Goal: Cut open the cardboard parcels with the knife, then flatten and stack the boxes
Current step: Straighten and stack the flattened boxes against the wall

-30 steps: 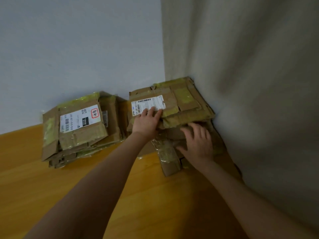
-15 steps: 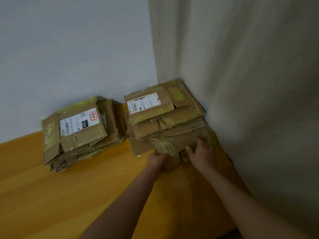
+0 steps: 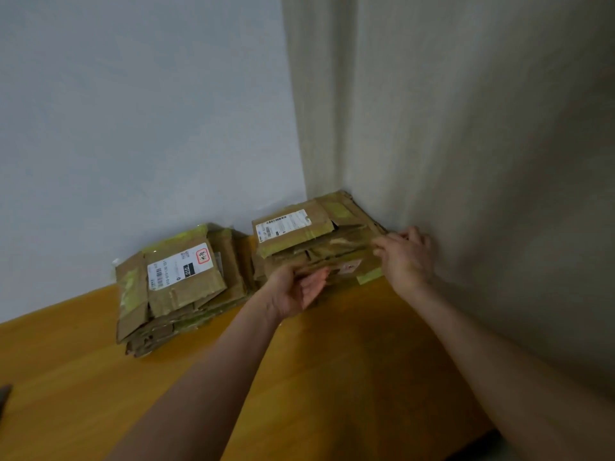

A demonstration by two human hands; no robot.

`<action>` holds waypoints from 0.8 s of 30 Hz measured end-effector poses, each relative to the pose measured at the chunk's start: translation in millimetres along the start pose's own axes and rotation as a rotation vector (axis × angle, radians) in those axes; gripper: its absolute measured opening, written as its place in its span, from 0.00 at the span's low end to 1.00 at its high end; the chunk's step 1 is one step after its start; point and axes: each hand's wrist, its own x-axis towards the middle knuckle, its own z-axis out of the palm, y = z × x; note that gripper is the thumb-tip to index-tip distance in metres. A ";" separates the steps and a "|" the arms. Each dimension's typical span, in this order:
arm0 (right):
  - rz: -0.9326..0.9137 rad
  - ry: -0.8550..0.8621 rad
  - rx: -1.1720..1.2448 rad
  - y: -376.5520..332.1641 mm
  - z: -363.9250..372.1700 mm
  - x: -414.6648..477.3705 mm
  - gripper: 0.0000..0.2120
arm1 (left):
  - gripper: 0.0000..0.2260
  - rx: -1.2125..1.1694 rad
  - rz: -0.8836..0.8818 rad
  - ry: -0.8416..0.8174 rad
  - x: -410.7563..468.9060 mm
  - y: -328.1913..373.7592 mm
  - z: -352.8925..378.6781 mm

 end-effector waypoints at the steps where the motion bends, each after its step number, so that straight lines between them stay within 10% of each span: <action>1: -0.012 0.033 0.006 -5.4 -10.9 3.9 0.12 | 0.18 -0.001 0.005 -0.045 -4.9 6.8 -2.6; 6: 0.038 -0.076 0.019 -30.0 -52.4 12.7 0.10 | 0.28 -0.034 -0.024 -0.098 -21.7 21.8 -18.5; 14: -0.139 0.287 0.030 -50.2 -126.0 41.6 0.11 | 0.14 0.022 0.315 -0.173 -97.0 93.2 28.1; 20: -0.228 0.252 -0.035 -60.2 -86.7 60.9 0.17 | 0.09 0.232 0.529 0.134 -65.4 101.2 25.5; 24: -0.260 -0.099 -0.208 -51.9 -17.5 60.1 0.24 | 0.09 0.597 0.529 0.470 5.4 75.0 -15.9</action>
